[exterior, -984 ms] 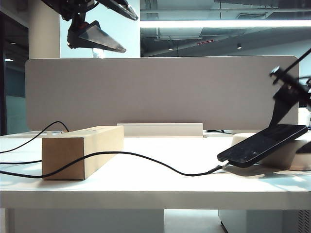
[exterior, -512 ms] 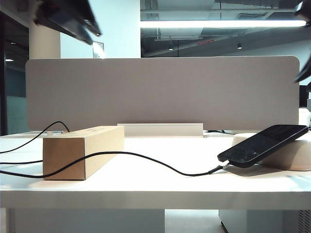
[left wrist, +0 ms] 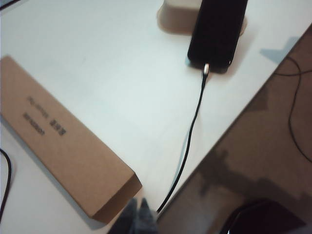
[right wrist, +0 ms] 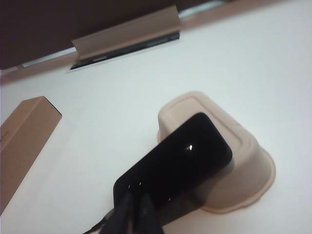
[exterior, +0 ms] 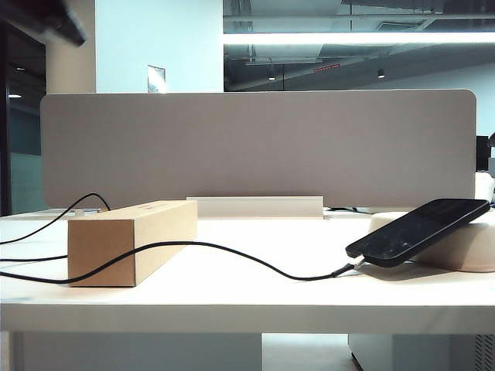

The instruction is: Pick up the charging cable and the phone, plug the charging cable into the charging port on the phone, and finally place them back on the table.

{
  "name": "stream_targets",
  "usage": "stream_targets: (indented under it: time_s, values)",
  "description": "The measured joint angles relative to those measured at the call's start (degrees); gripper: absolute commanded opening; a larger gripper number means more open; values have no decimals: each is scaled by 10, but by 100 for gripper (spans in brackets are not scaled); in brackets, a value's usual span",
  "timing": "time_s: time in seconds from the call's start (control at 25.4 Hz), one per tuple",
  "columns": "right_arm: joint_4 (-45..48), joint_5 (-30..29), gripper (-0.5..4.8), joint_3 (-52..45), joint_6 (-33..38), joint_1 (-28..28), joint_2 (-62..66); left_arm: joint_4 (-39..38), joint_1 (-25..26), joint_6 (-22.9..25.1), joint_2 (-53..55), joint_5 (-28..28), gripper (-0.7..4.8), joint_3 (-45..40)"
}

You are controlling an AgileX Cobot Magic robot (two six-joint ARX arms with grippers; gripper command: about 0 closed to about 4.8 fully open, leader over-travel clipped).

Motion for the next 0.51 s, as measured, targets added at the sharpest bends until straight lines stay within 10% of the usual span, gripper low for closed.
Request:
stream_targets:
  time_s: [0.51]
  values:
    - [-13, 9, -1, -99, -7, 0, -196, 137, 0, -177, -237, -69, -6, -224]
